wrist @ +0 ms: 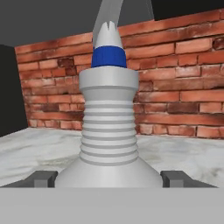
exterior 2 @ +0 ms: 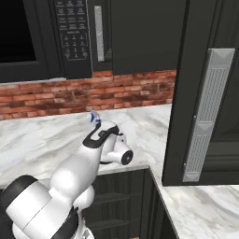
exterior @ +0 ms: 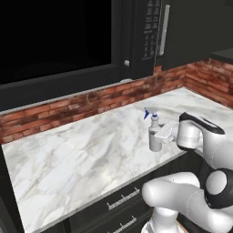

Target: Move the cutting board and knife to the sink. Then move spray from the cabinet to the counter.

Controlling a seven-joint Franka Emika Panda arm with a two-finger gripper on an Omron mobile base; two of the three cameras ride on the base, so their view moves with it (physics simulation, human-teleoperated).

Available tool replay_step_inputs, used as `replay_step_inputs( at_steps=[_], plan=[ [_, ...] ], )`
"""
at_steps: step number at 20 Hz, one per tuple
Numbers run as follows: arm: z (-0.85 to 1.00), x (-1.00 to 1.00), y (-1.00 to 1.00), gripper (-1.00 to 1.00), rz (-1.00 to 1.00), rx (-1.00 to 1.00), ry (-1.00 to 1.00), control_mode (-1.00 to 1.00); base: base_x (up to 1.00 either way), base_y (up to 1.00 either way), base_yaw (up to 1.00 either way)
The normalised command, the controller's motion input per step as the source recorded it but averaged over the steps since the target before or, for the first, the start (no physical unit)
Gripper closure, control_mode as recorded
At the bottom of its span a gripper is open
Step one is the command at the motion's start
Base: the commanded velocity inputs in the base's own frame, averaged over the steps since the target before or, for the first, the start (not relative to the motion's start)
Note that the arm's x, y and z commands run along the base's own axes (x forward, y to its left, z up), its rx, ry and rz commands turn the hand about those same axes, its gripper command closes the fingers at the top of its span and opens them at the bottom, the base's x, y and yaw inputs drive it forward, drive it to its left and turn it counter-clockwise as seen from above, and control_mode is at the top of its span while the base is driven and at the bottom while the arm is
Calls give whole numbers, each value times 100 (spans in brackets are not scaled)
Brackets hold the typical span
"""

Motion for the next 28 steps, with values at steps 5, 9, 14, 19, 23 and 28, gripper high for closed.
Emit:
replay_step_inputs(
  at_steps=[5,9,14,19,23,28],
  plan=[
    [-16,19,-6,100,0,0,-5,-100,0,0,0],
    [-21,14,-4,100,0,0,-7,-100,0,0,0],
    [-20,17,0,100,0,0,-4,-100,0,0,0],
    [-14,17,0,100,0,0,0,-100,0,0,0],
    [-4,11,0,100,0,0,0,-100,0,0,0],
    [-4,0,0,100,0,0,1,-100,0,0,0]
  ],
)
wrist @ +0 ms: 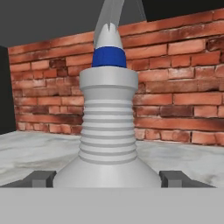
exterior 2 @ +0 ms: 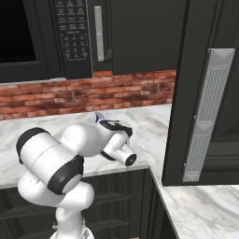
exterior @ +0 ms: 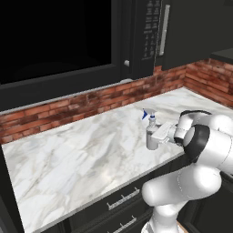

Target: Move the cutting board and knife to the sink. Then move spray from the cabinet to the counter.

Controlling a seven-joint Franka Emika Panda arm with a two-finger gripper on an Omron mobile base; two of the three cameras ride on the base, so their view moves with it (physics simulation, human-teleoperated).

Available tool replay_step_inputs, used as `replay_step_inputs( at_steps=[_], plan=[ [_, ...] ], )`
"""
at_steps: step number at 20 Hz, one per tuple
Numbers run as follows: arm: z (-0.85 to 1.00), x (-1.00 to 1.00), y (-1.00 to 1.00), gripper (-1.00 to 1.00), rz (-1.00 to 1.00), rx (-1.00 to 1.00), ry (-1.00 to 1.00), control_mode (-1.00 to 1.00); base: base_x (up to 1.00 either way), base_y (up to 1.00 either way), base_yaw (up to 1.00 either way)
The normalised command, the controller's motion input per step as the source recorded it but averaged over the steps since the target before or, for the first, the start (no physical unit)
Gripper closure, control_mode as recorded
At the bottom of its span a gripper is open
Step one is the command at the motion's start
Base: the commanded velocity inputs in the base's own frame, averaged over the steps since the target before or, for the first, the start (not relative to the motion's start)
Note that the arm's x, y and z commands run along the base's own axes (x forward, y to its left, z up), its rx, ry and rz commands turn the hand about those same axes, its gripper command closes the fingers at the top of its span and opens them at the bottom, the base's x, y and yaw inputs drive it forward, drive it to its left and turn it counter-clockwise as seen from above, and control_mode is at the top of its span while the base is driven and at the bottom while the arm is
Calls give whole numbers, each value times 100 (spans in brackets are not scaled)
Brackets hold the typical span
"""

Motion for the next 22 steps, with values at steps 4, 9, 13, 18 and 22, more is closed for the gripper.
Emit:
replay_step_inputs(
  at_steps=[4,9,13,18,22],
  plan=[
    [-15,0,0,100,0,0,0,-100,0,0,0],
    [-10,0,0,100,0,0,0,-100,0,0,0],
    [-18,0,0,-100,0,0,0,-100,0,0,0],
    [0,0,-2,-100,0,4,0,-100,0,0,0],
    [0,-1,-16,-100,0,9,0,-100,0,0,0]
  ],
)
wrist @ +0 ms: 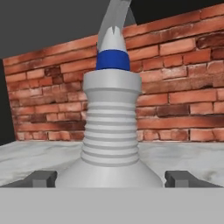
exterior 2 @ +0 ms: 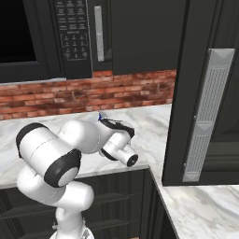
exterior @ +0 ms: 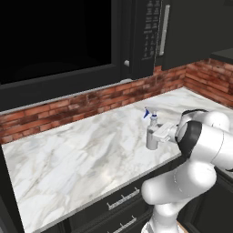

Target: Move the cutting board and knife to the sink. Then move spray from the cabinet to the counter.

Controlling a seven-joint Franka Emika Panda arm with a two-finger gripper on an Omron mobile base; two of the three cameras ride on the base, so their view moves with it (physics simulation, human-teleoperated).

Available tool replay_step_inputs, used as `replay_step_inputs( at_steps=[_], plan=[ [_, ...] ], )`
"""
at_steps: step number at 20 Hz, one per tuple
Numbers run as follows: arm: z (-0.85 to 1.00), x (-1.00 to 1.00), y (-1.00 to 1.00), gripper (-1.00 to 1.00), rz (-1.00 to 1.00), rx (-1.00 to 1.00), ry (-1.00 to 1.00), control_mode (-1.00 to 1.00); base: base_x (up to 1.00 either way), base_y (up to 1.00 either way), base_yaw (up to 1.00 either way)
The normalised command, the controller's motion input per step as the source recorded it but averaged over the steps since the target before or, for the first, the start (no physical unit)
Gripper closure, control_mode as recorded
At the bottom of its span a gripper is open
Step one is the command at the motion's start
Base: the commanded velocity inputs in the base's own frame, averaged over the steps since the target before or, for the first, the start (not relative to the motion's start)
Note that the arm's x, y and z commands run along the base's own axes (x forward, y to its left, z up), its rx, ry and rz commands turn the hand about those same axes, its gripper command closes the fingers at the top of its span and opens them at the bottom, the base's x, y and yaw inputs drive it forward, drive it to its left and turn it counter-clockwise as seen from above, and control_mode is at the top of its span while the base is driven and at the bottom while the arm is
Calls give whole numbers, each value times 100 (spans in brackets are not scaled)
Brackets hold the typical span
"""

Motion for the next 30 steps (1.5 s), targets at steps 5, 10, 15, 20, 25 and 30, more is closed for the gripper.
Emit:
replay_step_inputs(
  at_steps=[5,10,15,20,25,30],
  plan=[
    [2,-4,-13,-100,0,8,0,-100,0,0,0],
    [0,-6,0,-100,0,2,-1,-100,0,0,0],
    [8,-20,0,-100,0,0,-3,-100,0,0,0],
    [12,-11,0,-100,0,0,-2,-100,0,0,0],
    [16,0,0,-100,0,1,0,-100,0,0,0],
    [22,0,0,-100,0,2,0,-100,0,0,0]
  ],
)
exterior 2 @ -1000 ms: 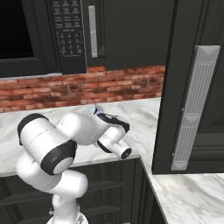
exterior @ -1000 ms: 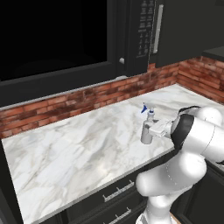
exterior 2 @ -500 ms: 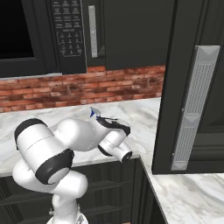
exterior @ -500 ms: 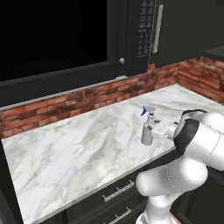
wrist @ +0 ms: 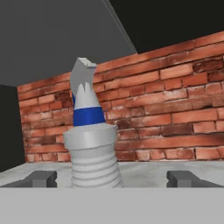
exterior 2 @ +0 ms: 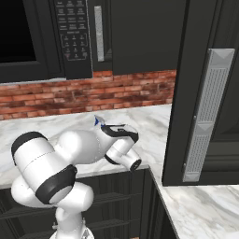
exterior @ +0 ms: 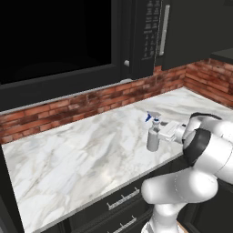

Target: Move the cutting board and knife to the sink. Then move spray from the cabinet to the counter.

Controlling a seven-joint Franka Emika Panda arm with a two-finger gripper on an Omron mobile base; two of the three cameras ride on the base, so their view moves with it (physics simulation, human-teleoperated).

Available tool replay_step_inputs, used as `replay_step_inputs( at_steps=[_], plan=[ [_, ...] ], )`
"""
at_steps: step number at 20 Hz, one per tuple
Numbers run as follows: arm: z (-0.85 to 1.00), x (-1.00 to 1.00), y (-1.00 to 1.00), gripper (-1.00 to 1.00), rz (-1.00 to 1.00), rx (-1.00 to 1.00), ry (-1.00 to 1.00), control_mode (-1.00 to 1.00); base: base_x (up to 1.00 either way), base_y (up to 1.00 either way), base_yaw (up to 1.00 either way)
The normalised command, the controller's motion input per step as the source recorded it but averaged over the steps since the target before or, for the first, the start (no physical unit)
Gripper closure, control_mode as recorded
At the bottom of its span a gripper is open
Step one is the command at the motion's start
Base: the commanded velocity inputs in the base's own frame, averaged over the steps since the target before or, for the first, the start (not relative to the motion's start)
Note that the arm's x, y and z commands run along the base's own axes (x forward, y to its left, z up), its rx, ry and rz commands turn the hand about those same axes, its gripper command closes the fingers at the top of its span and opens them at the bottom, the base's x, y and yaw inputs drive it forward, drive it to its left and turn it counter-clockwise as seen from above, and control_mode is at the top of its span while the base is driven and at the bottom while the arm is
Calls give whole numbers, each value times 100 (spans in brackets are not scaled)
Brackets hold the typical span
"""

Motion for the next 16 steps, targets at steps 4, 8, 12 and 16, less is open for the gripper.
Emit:
replay_step_inputs(
  at_steps=[4,8,12,16],
  plan=[
    [19,-8,-1,-100,0,3,0,-100,0,0,0],
    [14,-18,0,-100,0,2,-1,-100,0,0,0],
    [20,-26,-4,-100,0,4,-4,-100,0,0,0],
    [33,-29,-1,-100,0,3,-8,-100,0,0,0]
  ],
)
